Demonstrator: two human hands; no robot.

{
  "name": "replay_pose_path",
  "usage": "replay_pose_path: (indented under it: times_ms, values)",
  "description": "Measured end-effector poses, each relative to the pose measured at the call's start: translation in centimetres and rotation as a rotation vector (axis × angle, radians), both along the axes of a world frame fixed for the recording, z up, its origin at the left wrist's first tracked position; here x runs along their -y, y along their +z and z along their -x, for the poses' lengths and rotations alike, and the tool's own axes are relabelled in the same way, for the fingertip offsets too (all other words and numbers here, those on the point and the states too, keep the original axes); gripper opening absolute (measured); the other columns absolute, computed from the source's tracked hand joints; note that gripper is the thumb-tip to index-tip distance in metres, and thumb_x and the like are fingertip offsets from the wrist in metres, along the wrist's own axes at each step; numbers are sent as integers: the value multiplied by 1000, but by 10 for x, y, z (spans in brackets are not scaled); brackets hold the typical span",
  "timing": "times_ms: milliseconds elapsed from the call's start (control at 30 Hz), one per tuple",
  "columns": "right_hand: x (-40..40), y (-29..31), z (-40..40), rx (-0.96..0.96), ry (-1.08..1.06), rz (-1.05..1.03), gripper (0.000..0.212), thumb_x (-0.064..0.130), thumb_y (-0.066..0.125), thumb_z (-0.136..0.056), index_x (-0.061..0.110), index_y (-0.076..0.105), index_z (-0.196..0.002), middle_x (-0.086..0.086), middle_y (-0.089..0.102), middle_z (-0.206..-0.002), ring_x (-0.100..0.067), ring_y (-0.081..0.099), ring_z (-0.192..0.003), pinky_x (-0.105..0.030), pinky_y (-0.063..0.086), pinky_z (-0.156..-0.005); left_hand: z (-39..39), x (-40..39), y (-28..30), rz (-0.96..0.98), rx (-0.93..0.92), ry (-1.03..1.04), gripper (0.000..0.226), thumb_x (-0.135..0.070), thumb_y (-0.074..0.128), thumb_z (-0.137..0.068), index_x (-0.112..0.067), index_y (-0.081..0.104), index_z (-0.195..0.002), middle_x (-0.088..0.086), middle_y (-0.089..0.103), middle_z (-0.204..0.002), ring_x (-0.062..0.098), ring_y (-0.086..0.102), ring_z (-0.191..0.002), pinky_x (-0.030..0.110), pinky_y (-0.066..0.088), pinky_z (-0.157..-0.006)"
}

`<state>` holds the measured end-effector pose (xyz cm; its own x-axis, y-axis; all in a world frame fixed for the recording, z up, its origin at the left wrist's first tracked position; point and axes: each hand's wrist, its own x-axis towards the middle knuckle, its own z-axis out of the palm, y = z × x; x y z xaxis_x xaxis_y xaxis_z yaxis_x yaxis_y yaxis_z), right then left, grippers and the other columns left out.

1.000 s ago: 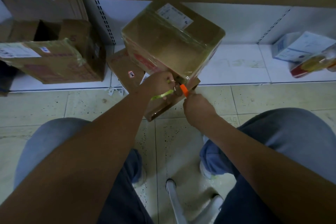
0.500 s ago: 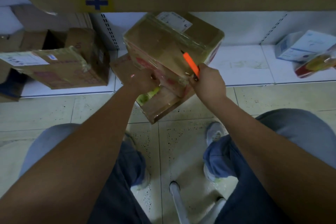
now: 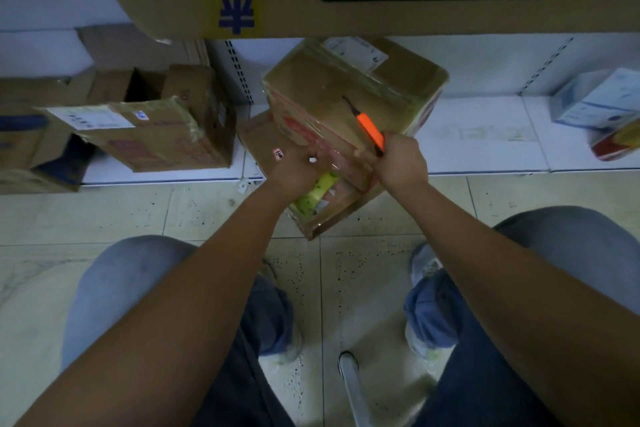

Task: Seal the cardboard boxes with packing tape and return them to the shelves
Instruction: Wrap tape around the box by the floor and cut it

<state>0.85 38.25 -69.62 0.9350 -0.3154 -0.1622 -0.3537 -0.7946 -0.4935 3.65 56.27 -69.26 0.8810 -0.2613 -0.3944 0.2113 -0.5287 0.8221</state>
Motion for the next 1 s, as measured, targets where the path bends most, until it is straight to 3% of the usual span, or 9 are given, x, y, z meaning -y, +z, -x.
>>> replay_pose_path:
  times_ms: [100, 233, 333, 433, 567, 667, 733, 833, 1000]
  values:
    - [-2, 26, 16, 62, 66, -152, 38, 44, 62, -95, 17, 49, -70, 0, 50, -63, -23, 55, -66, -32, 34, -57, 23, 1, 23, 67, 7, 66, 16, -33, 66, -93, -33, 70, -77, -3, 74, -92, 20, 70, -95, 40, 54, -95]
    - [-7, 68, 57, 9, 169, -326, 42, 48, 56, -97, 17, 49, -70, -2, 50, -61, -17, 48, -55, -28, 37, -56, 63, -10, 59, 197, 39, 126, 7, -33, 66, -92, -32, 70, -87, 4, 75, -93, 24, 73, -86, 44, 60, -83]
    - [-17, 88, 86, 47, 296, -228, 41, 53, 51, -97, 19, 53, -76, -2, 58, -67, -17, 54, -59, -33, 44, -60, 85, -35, 85, 237, 171, 279, 11, -28, 61, -97, -23, 68, -90, -4, 72, -81, 9, 71, -72, 25, 57, -62]
    - [-47, 116, 108, 186, 397, -134, 31, 51, 51, -97, 29, 48, -76, 2, 55, -68, -13, 55, -62, -35, 41, -58, 96, -72, 114, 206, 319, 462, 14, -23, 58, -100, -20, 67, -90, -7, 69, -79, 0, 65, -65, 17, 49, -59]
    - [-98, 155, 122, 373, 451, -115, 34, 50, 48, -97, 19, 58, -107, 0, 59, -78, -19, 57, -70, -36, 41, -61, 87, -128, 166, 277, 423, 690, 15, -19, 59, -99, -13, 68, -89, 6, 69, -74, 3, 63, -51, 18, 48, -47]
    - [-147, 173, 110, 473, 533, -178, 19, 41, 45, -101, 25, 51, -111, 10, 50, -77, -2, 48, -63, -19, 36, -55, 69, -173, 197, 310, 505, 772, 16, -20, 62, -98, -16, 70, -85, 8, 71, -74, 15, 68, -60, 36, 61, -60]
    - [-182, 184, 94, 501, 572, -249, 24, 33, 41, -104, 22, 48, -124, 5, 49, -93, 4, 46, -71, -12, 37, -61, 58, -198, 215, 337, 528, 804, 17, -22, 62, -97, -18, 71, -83, 11, 72, -72, 20, 67, -57, 42, 60, -65]
    - [-224, 203, 69, 565, 579, -298, 40, 25, 38, -106, 16, 38, -145, 0, 41, -114, 7, 43, -84, -3, 36, -70, 42, -223, 238, 384, 546, 836, 13, -23, 63, -97, -12, 69, -92, 11, 70, -67, 16, 64, -49, 31, 57, -52]
    - [-261, 234, 25, 693, 544, -223, 48, 32, 36, -106, 17, 32, -152, -1, 43, -126, -11, 48, -102, -20, 32, -74, 23, -238, 266, 444, 590, 788, 18, -22, 59, -100, -5, 66, -101, 13, 66, -72, 12, 62, -45, 23, 51, -44]
